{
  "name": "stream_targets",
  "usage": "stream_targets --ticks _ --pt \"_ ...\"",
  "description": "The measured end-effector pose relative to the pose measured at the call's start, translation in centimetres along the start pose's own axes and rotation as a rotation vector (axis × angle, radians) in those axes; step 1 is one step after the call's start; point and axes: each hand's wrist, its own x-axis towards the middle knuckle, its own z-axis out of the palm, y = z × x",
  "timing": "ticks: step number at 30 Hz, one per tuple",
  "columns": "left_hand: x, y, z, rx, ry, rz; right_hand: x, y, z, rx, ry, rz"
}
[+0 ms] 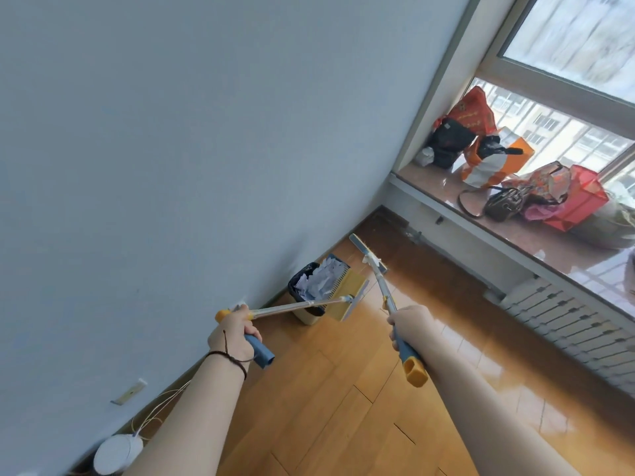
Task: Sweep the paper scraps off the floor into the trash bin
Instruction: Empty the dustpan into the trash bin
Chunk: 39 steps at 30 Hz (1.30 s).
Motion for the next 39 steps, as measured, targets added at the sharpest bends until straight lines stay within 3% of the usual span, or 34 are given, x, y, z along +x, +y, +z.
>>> stream_targets --ticks 6,10,14,23,28,32,39 --pt "2.4 1.5 -0.4 -0.078 -0.033 -0.090 0.9 -1.5 1.4 -0.026 -0.018 0.022" --pt "2.6 2.7 -0.1 -0.169 -0.007 -0.124 1.1 -2.3 2.1 -0.053 -0.003 -0.059" --pt "3.5 3.3 -0.8 -0.324 -0.024 -0.263 1.4 -3.0 2.7 0.054 -0.036 0.051" --pt "3.8 2.5 -2.6 -0.558 -0.009 -0.433 1.6 -4.2 3.4 0.069 -0.032 0.047" --pt "3.0 2.0 -3.5 -0.629 -0.012 -0.484 2.0 -4.5 4.1 0.000 0.045 -0.066" --pt "2.9 1.3 -4.2 -0.660 0.006 -0.524 1.8 -4.8 4.0 0.040 -0.027 0.037" --pt "3.4 1.3 -4.3 -0.719 0.006 -0.558 2.4 -4.8 3.5 0.110 -0.067 0.034"
